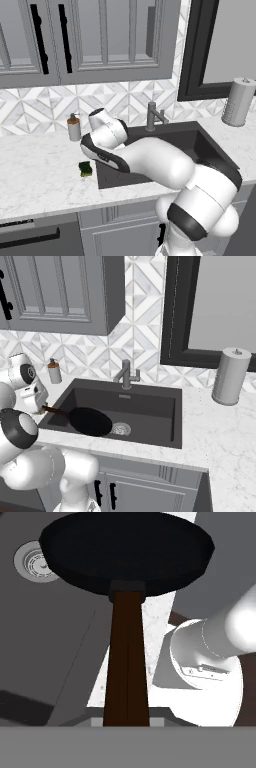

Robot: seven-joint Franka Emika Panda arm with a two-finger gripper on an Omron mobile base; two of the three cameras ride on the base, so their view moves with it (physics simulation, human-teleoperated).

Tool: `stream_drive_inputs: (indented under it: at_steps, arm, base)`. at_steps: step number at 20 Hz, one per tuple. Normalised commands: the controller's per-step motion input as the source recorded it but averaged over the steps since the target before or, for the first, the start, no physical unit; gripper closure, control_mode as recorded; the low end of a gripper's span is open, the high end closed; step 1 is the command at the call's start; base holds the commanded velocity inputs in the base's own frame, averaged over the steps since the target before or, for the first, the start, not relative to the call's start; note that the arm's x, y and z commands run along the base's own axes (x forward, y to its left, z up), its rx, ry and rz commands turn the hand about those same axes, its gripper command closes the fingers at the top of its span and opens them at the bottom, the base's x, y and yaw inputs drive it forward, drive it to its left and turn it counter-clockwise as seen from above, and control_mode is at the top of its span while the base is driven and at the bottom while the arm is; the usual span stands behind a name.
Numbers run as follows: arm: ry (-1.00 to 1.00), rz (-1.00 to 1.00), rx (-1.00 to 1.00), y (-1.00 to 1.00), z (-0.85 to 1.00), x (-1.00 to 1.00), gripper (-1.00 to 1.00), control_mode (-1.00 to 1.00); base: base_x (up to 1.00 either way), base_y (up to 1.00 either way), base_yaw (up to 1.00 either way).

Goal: Pick the pan and sponge and place them into the sink. Then turn on the water.

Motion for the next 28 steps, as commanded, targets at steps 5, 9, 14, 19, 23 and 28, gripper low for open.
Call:
stream_drive_inputs:
  at_steps: [5, 9, 14, 19, 23, 28]
  arm:
    - [0.0, -0.09, 0.0, -0.24, -0.03, 0.53, 1.0, -1.0]
    - [0.0, -0.02, 0.0, -0.04, 0.0, 0.72, 1.0, -1.0]
    - [0.0, -0.02, 0.0, -0.17, -0.04, 0.63, 1.0, -1.0]
    - [0.0, -0.07, 0.0, -0.28, -0.23, 0.48, 1.0, -1.0]
    - [0.0, -0.07, 0.0, -0.38, -0.29, 0.42, 1.0, -1.0]
    - [0.0, -0.03, 0.0, -0.26, -0.39, 0.37, 1.0, -1.0]
  base:
    - [0.0, 0.0, 0.0]
    - [0.0, 0.0, 0.0]
    - [0.0, 0.0, 0.0]
    - [0.0, 0.0, 0.0]
    - [0.0, 0.0, 0.0]
    - [0.0, 0.0, 0.0]
